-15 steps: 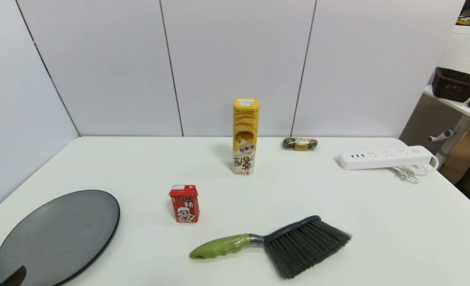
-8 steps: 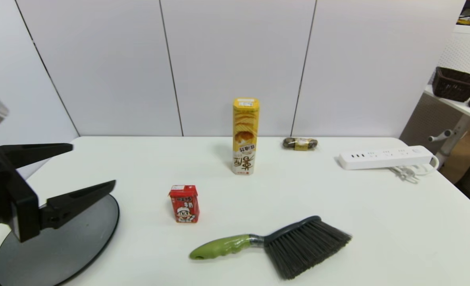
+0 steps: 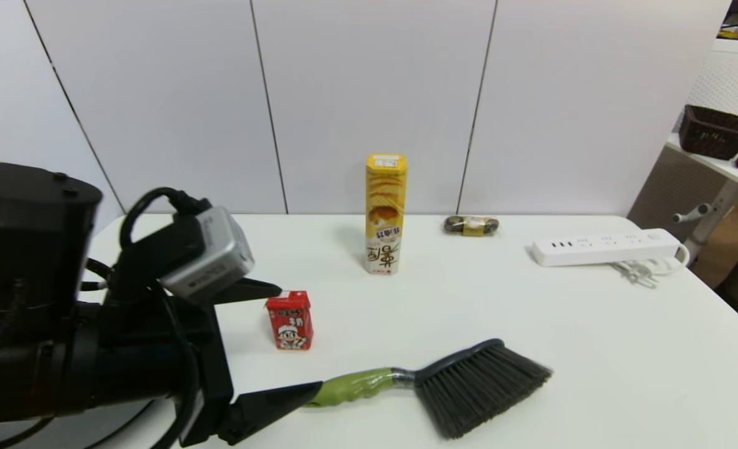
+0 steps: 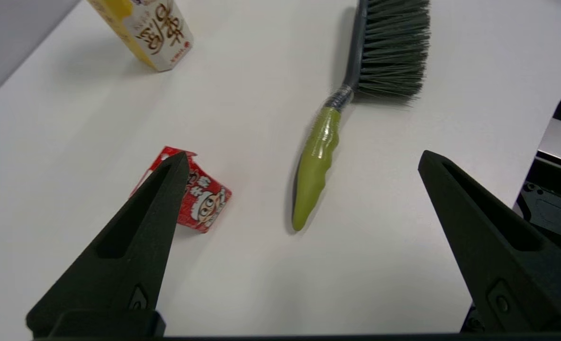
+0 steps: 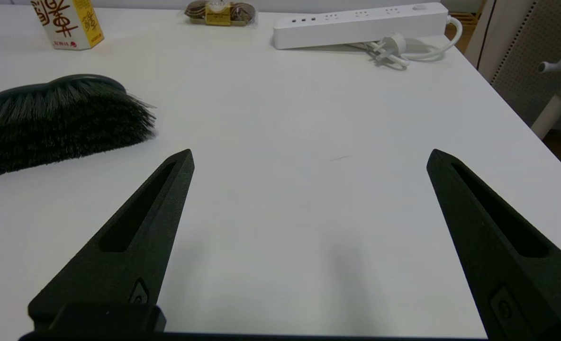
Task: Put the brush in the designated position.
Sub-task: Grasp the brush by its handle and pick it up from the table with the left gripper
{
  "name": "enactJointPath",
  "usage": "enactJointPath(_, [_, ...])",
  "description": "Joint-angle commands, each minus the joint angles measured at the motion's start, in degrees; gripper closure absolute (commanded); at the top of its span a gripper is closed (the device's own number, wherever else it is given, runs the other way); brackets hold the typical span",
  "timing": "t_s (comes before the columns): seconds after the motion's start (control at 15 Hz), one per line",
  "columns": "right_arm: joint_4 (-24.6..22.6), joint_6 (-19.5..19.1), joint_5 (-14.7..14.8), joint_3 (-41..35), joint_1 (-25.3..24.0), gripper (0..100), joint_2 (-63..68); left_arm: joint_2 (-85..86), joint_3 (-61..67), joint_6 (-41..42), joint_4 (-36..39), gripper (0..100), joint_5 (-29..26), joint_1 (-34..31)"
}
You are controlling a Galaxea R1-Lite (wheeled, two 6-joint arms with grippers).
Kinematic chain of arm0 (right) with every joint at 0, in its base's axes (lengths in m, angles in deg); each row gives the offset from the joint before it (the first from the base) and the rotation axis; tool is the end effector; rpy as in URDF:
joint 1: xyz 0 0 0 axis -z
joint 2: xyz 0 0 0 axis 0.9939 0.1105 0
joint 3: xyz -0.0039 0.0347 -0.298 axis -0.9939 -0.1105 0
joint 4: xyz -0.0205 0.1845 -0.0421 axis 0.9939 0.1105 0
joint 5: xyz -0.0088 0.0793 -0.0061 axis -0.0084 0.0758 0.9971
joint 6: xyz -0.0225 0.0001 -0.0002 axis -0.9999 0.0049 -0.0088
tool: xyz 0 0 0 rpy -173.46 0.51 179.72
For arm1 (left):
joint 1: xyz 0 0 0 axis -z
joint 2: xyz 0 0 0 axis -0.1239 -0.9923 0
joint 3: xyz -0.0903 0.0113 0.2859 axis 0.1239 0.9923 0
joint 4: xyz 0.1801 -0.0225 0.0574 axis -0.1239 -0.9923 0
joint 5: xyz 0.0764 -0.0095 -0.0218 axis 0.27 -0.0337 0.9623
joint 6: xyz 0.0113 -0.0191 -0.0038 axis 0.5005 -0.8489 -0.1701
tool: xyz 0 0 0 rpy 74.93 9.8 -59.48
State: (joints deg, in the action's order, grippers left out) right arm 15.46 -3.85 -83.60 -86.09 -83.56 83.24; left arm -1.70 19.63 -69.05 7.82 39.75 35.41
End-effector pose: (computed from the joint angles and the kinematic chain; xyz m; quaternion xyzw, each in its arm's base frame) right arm -0.0229 0.0001 0.0746 -0.0144 0.0036 0.0013 0.9999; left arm 0.1418 -0.1361 0.2260 0.2039 0.1706 -0.4730 0.8400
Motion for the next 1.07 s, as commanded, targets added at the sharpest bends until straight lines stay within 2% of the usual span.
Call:
enactJointPath(0.07, [0.04,-0.11,-0.02,-0.09,-0.01,0,0.07,-7.44,0.57,0.13,-0.14,0,0.12,3.18])
enactJointPath(0.67, [0.04,-0.02,-0.02,-0.09,-0.01,0,0.07,-23.44,-6.82,-0.57,0.3,0,-0.76,8.28])
enactJointPath(1.07, [-0.05,-0.02,-0.02,-0.09,-0.01,0,0.07,-32.14,-9.8,-0.66,8.65,0,-0.67,9.07])
